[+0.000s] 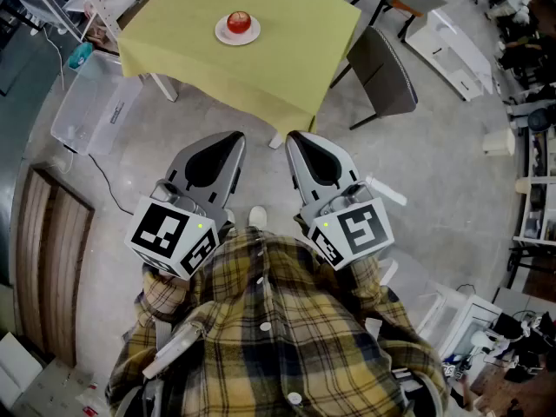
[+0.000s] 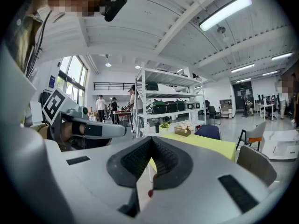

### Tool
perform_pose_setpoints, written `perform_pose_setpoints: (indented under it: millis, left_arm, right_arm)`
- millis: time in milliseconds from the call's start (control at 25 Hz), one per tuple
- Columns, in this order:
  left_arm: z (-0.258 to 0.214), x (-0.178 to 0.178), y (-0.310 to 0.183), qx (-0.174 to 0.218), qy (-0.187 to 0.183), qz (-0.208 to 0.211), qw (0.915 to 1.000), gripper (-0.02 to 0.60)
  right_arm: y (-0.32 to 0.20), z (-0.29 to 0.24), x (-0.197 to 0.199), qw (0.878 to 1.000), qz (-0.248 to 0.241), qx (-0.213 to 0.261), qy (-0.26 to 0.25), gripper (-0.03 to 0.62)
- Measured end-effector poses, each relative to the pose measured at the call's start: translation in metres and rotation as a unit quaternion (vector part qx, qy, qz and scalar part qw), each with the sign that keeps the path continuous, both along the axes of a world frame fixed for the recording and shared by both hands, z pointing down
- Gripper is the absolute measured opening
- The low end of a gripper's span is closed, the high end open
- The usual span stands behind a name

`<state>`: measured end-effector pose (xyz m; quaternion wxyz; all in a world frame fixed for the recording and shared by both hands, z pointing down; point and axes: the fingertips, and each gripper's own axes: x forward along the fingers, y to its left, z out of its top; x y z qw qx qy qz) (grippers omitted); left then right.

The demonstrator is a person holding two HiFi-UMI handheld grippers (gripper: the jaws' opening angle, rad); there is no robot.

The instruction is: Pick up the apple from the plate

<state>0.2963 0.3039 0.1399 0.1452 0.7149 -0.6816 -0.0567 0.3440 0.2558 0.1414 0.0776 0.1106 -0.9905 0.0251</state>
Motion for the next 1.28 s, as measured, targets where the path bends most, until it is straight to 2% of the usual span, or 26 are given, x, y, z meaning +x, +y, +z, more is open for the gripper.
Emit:
perform_pose_setpoints:
  millis: [320, 920, 1120, 1280]
  left_arm:
    - [0.003, 0.016, -0.004, 0.001, -0.007, 0.009, 0.9999, 0.008]
    - [0.003, 0.049, 0.010, 0.010, -0.013, -0.035, 0.9992, 0.008]
    - [0.005, 0.048, 0.009, 0.006, -0.014, -0.041, 0.9991, 0.008]
    - [0.012, 0.035, 0.007, -0.001, -0.006, -0.048, 0.9988, 0.008]
  right_arm:
    - [0.002, 0.003, 0.013, 1.000, -0.001, -0.004, -0.003, -0.003]
    - [0.013, 0.003, 0.045, 0.999, -0.041, 0.004, -0.012, -0.003]
    - [0.014, 0.008, 0.042, 0.999, -0.052, -0.006, -0.005, -0.003]
    - [0.008, 0.015, 0.030, 0.999, -0.052, -0.016, 0.001, -0.003]
